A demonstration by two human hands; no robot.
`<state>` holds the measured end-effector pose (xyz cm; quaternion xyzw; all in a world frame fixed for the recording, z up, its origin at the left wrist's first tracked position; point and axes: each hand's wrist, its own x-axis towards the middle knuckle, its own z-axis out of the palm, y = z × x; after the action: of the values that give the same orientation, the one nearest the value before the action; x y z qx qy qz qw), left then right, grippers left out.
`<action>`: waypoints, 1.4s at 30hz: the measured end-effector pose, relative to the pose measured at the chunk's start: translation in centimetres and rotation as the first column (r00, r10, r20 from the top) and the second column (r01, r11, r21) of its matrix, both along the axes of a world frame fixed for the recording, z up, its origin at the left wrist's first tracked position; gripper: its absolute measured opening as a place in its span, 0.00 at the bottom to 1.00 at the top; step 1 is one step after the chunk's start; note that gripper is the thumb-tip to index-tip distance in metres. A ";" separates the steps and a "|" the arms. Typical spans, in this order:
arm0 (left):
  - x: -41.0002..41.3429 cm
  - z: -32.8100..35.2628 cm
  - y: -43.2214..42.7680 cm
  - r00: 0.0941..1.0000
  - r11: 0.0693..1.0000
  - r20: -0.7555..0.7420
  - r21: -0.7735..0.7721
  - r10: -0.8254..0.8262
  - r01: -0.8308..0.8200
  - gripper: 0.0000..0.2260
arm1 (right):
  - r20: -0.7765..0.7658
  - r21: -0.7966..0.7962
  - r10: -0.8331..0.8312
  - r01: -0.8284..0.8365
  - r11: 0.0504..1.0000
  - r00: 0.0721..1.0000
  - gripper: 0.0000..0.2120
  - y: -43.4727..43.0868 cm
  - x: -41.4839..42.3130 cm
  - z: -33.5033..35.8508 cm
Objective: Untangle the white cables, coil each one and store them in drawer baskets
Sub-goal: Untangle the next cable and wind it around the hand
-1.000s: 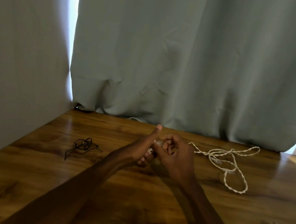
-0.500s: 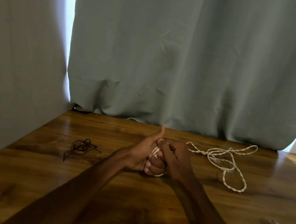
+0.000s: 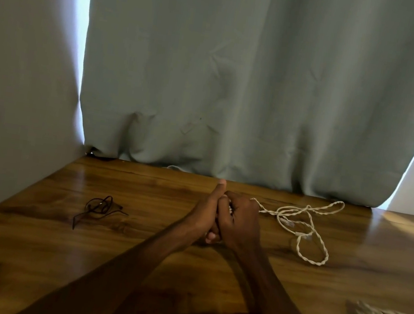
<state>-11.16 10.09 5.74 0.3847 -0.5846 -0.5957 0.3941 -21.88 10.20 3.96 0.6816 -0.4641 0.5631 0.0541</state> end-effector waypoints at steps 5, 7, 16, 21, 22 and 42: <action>-0.1 -0.2 0.1 0.999 0.997 0.012 -0.059 0.052 -0.051 0.34 | -0.043 -0.031 -0.035 0.034 0.999 0.998 0.19 0.1 0.1 0.0; 0.4 0.0 -0.3 0.997 0.998 -0.054 0.028 -0.057 0.058 0.33 | -0.013 -0.037 -0.017 0.017 0.999 1.000 0.18 0.4 0.0 0.3; 4.2 0.4 -1.1 0.870 0.842 -0.153 0.219 -0.469 0.492 0.32 | 0.097 0.088 0.167 -0.175 0.981 0.981 0.13 1.5 0.6 0.6; 4.1 0.0 -0.8 0.828 0.797 -0.266 0.242 -0.493 0.553 0.29 | 0.210 0.071 0.215 -0.234 0.970 0.954 0.11 2.5 1.2 0.8; 3.9 -0.1 -0.7 0.836 0.809 -0.283 0.240 -0.470 0.536 0.28 | 0.230 0.072 0.213 -0.235 0.969 0.950 0.10 2.4 1.3 0.7; 0.5 0.4 0.4 0.970 0.970 -0.123 0.093 -0.211 0.223 0.32 | 0.235 -0.100 0.109 -0.088 0.991 0.966 0.13 0.9 -0.3 0.5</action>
<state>-10.65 10.53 6.12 0.3048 -0.5678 -0.6861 0.3377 -22.21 11.08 4.48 0.6277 -0.4074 0.6633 -0.0002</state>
